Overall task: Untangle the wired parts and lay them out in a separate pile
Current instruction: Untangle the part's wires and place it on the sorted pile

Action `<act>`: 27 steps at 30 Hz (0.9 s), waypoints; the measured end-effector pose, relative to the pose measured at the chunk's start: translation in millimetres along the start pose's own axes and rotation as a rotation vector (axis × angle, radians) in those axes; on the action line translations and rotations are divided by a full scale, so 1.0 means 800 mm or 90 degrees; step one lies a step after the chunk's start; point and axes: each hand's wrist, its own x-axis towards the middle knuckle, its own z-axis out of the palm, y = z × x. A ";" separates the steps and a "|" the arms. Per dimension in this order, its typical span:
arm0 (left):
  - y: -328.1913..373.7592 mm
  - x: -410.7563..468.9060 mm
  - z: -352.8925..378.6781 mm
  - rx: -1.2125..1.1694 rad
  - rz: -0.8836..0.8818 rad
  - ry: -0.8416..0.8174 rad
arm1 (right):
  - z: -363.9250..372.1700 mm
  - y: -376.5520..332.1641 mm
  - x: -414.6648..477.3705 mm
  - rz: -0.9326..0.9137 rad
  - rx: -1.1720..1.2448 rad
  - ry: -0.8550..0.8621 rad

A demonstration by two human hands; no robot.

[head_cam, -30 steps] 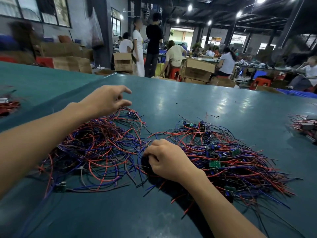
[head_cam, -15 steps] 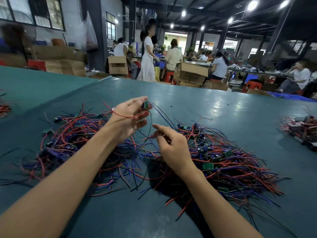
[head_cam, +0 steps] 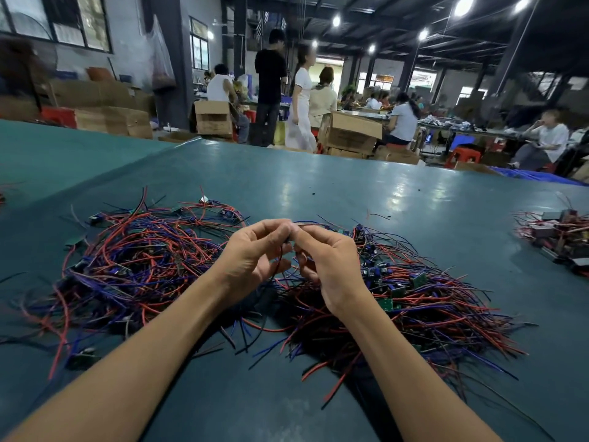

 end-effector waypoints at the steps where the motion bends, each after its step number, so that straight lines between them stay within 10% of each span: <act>1: -0.001 -0.001 0.001 0.013 -0.003 -0.007 | 0.000 0.000 0.000 0.005 0.004 -0.004; 15: -0.014 -0.007 0.003 0.105 -0.063 -0.011 | -0.030 -0.022 0.015 -0.057 -0.220 0.157; 27: -0.014 -0.004 0.000 0.119 -0.085 -0.031 | -0.048 -0.052 0.015 -0.050 0.003 0.272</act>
